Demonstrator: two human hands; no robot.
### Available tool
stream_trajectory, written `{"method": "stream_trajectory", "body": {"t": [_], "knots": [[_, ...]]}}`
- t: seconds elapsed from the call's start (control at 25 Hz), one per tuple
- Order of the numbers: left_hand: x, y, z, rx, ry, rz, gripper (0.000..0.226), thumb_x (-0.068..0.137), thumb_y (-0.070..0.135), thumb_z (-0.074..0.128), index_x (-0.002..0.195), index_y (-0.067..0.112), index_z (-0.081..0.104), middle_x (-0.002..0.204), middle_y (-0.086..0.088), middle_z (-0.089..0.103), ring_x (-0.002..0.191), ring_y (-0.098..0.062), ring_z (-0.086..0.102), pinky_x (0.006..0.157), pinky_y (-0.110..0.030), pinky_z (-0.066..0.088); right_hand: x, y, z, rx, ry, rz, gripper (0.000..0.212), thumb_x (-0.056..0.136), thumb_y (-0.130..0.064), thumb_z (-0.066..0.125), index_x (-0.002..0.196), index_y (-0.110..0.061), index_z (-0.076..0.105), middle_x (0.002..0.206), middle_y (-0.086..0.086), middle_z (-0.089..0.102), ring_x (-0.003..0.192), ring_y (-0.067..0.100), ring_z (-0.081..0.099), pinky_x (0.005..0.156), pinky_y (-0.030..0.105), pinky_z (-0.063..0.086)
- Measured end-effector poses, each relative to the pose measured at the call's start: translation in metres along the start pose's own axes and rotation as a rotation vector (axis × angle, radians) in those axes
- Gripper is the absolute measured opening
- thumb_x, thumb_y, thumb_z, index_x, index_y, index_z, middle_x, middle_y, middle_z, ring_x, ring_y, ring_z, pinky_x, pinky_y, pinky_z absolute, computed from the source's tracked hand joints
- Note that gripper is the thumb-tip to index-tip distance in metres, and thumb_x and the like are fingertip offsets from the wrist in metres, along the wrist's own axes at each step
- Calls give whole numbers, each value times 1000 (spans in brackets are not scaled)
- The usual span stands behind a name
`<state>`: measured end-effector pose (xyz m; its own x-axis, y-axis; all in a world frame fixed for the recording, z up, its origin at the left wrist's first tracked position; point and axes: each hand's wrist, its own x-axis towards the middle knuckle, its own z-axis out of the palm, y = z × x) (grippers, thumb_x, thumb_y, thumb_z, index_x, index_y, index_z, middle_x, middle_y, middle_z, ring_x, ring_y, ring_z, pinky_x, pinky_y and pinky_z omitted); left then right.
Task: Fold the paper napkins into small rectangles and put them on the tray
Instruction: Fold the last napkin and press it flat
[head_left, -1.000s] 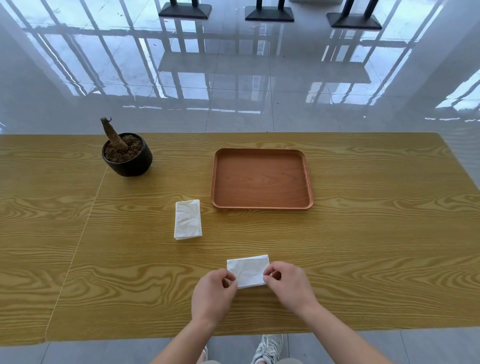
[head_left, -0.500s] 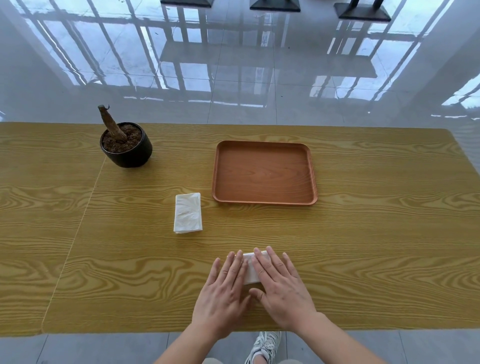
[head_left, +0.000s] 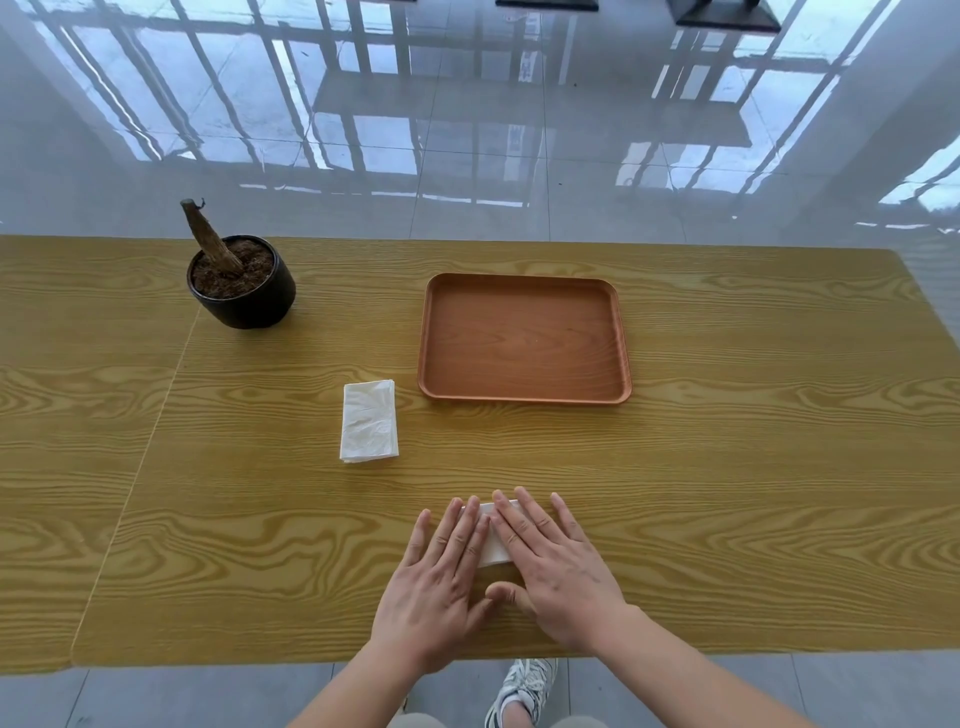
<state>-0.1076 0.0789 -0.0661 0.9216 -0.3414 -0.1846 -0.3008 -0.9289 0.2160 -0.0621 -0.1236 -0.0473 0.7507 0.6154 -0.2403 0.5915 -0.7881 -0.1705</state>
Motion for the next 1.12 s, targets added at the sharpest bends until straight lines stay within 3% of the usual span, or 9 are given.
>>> {"method": "stream_trajectory", "body": {"t": [0.44,0.72,0.84,0.96,1.04,1.12], "knots": [[-8,3,-5,31,-7,37,87,95,72,30,158,14,12,167,-7,6,154,-26,6,118,-55,9,-16,19,3,22,7,59,83,96,-74,25,159,-23,8,168,-5,-2,154,25,-3,118,48,9],[-29,-2,0,61,-38,58,86,94,73,32,156,14,24,166,-6,14,152,-25,14,115,-53,15,-38,30,6,-58,-6,-48,78,96,-73,28,158,-26,18,168,-5,10,153,31,9,117,49,13],[-29,-1,-7,61,-35,55,84,94,73,32,155,15,27,166,-7,17,152,-26,17,115,-53,15,-35,26,3,36,50,16,78,97,-72,27,157,-23,22,167,-4,12,153,26,11,120,46,11],[-30,0,-12,49,-19,63,79,96,68,33,155,16,27,166,-7,16,153,-26,14,115,-51,16,-21,21,-8,169,201,127,67,100,-60,39,152,-18,37,160,-3,34,146,20,30,119,39,29],[-30,3,-13,51,-12,88,76,96,65,34,154,18,30,166,-6,17,153,-26,13,115,-50,17,-6,18,-18,178,293,122,53,99,-43,53,143,-13,50,144,-1,54,130,20,48,106,40,46],[-30,3,-15,74,-11,106,73,97,64,34,152,16,35,164,-6,24,151,-27,18,114,-48,18,9,15,-26,173,315,93,40,96,-27,63,133,-12,60,128,0,65,113,22,57,93,40,53]]}}
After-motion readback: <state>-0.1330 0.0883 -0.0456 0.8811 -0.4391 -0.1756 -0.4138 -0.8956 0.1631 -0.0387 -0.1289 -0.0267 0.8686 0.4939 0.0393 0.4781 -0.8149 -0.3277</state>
